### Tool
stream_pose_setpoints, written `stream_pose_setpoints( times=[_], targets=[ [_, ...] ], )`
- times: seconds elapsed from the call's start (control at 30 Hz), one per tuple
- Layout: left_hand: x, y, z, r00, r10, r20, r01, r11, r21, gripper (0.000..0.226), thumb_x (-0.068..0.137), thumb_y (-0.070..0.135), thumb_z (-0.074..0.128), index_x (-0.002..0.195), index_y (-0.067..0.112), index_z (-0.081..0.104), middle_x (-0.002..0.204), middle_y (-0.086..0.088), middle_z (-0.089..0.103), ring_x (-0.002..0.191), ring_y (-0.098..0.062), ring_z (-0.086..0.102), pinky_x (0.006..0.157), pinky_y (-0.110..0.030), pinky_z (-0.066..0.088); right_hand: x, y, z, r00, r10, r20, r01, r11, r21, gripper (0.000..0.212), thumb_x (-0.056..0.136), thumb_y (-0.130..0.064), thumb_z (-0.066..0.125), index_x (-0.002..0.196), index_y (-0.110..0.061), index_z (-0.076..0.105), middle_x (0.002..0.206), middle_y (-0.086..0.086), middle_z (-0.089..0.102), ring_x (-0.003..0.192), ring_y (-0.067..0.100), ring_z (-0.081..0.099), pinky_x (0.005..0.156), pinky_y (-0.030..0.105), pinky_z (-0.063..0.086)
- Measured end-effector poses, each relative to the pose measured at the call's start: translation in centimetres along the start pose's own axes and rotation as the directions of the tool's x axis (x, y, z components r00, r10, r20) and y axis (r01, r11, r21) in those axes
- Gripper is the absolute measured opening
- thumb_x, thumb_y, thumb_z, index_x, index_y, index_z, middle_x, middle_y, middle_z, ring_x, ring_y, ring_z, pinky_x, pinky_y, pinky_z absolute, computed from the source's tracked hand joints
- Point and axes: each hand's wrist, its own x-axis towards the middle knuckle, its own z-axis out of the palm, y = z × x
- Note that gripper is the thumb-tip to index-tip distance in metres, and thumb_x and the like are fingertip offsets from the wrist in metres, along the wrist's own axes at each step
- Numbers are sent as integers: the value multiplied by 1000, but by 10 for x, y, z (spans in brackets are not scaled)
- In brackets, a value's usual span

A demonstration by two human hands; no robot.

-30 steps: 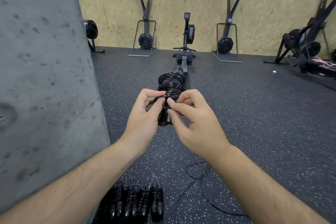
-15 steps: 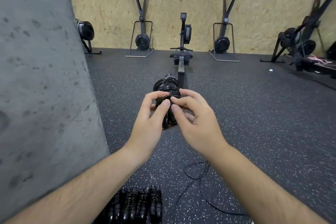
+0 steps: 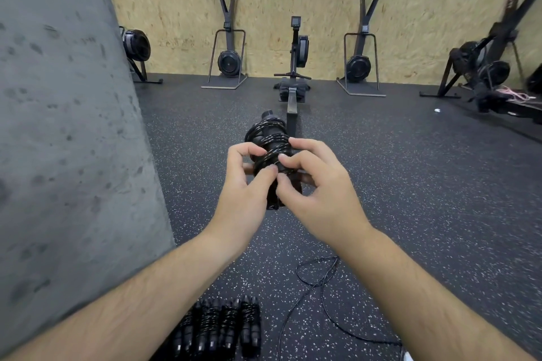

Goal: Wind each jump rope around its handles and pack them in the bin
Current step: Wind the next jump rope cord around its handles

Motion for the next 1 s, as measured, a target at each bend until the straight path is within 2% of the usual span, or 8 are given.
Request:
stream_pose_setpoints(
  times=[0.1, 0.23, 0.43, 0.53, 0.6, 0.73, 0.9, 1.0],
  targets=[
    [0, 3, 1, 1000, -2, 21, 2, 1000, -28, 26, 98, 10, 59, 105, 36, 56, 102, -6, 56, 82, -14, 64, 71, -33, 53, 1, 0, 0, 999, 10, -34, -10, 1000, -6, 9, 89, -13, 71, 98, -11, 70, 126, -3, 56, 113, 9, 61, 93, 35, 55],
    [-5, 3, 3, 998, 45, 51, -51, 991, 122, 23, 103, 15, 54, 105, 38, 55, 99, -1, 60, 76, -2, 64, 67, -18, 50, 1, 2, -2, 997, 13, -74, -15, 999, -33, 4, 89, -13, 72, 92, -9, 72, 120, -1, 59, 109, 5, 61, 91, 30, 54],
    [-9, 4, 4, 992, 129, 7, -125, 948, 293, 17, 101, 17, 57, 107, 32, 52, 94, 2, 67, 75, -4, 65, 65, -14, 48, 0, 1, -4, 995, -67, -79, 51, 982, -183, 5, 88, -12, 72, 91, -8, 72, 125, 2, 62, 103, 3, 59, 89, 12, 45],
    [-13, 6, 10, 989, 149, 2, -143, 945, 293, 16, 102, 14, 55, 109, 28, 52, 90, 8, 63, 67, 3, 61, 61, -11, 45, 2, -1, -4, 992, -73, -106, 50, 977, -209, 3, 88, -12, 71, 87, -8, 71, 121, 1, 65, 101, 5, 60, 86, 9, 44],
    [-14, 5, 13, 992, 130, 8, -127, 954, 273, 15, 103, 12, 53, 110, 25, 52, 89, 6, 60, 61, 5, 57, 58, -10, 43, 3, 0, -5, 992, -73, -101, 49, 974, -221, 4, 88, -11, 71, 85, -8, 71, 117, 2, 66, 100, 7, 60, 86, 7, 43],
    [-11, 5, 11, 998, 63, -7, -59, 965, 257, 17, 101, 16, 56, 110, 30, 52, 84, 1, 56, 49, 2, 47, 50, -12, 38, 5, 3, -9, 998, -52, -39, 43, 978, -206, 6, 88, -14, 71, 86, -9, 70, 118, 0, 65, 103, 10, 61, 89, 17, 47],
    [-3, 1, 7, 998, 57, -5, -51, 920, 389, 15, 97, 26, 59, 102, 40, 57, 82, 4, 61, 58, 1, 51, 54, -13, 38, 4, 7, -13, 999, -50, 18, 53, 975, -214, 7, 88, -16, 69, 87, -9, 67, 121, -2, 63, 107, 10, 61, 91, 29, 50],
    [1, -1, 6, 999, 35, -20, -25, 928, 371, 14, 95, 24, 59, 96, 38, 62, 83, 4, 63, 63, -2, 54, 60, -18, 42, 3, 9, -13, 998, -50, 40, 57, 976, -208, 9, 88, -18, 68, 85, -10, 65, 120, -1, 61, 108, 13, 60, 91, 36, 51]
  ],
)
